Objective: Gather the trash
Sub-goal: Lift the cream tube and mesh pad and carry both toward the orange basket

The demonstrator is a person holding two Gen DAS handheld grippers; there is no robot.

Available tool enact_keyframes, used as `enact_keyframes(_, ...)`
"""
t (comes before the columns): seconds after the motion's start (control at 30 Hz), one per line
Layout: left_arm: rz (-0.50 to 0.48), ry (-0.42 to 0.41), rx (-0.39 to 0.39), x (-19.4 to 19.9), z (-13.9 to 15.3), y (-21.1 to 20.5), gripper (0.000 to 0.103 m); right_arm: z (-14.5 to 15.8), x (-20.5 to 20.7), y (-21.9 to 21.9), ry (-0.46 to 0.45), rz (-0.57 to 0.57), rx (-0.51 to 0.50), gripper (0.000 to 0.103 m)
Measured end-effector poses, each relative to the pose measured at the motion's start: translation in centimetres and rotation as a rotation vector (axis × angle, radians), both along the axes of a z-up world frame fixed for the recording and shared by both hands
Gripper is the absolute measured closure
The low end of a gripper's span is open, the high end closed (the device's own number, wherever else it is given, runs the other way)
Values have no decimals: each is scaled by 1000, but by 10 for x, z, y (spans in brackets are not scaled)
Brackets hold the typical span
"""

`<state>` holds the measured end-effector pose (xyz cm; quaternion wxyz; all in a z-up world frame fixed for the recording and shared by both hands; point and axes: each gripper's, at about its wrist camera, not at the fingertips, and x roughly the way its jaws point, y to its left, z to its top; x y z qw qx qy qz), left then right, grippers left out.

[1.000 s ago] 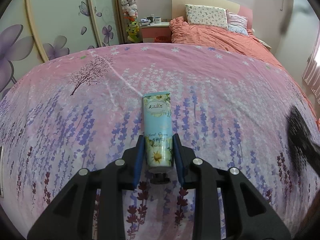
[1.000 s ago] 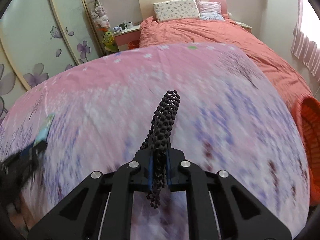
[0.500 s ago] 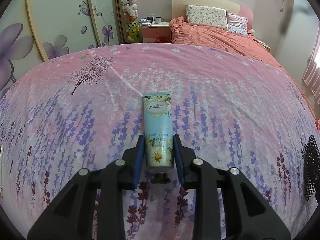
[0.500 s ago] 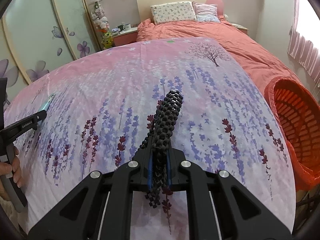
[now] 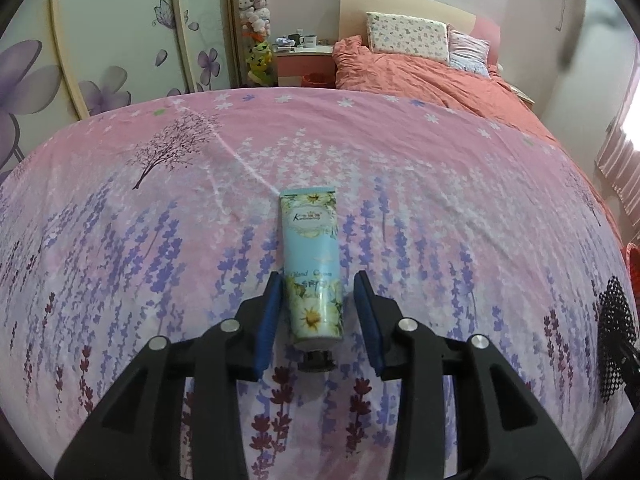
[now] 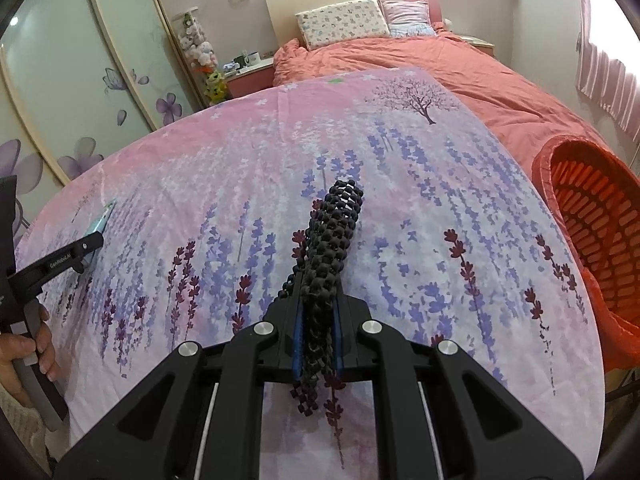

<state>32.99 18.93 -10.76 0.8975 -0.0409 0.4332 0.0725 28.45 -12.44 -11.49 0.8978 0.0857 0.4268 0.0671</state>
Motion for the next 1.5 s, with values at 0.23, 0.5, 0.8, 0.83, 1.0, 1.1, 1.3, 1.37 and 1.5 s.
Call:
enact_keyframes(0.23,-13,2,30,-4,2,-6,75,0,-1,-3,-2,9,26,93)
enact_keyframes(0.5,-67,-43,56,-31,20,-24,75,15,-24,-15,-41,2,36,94)
enact_keyframes(0.8,-135,-80,41,-57,51,-48,75,47,-48,-24,-106,-16,17,94)
enact_keyframes(0.83,-140,-83,39,-60,53,-50,75,49,-50,-25,-110,-18,17,94)
enact_keyframes(1.0,-196,-91,25,-68,62,-65,75,53,-54,-29,-111,-26,13,94)
enact_keyframes(1.1,-241,-50,24,-64,55,-81,75,42,-50,-28,-67,-21,2,94)
enact_keyframes(1.3,-259,21,4,-43,24,-102,75,13,-27,-29,14,-38,3,94)
enact_keyframes(1.37,-257,31,0,-36,17,-105,75,8,-22,-29,23,-42,4,94)
enact_keyframes(1.5,-244,42,-11,-34,5,-102,74,2,-19,-27,28,-37,2,94)
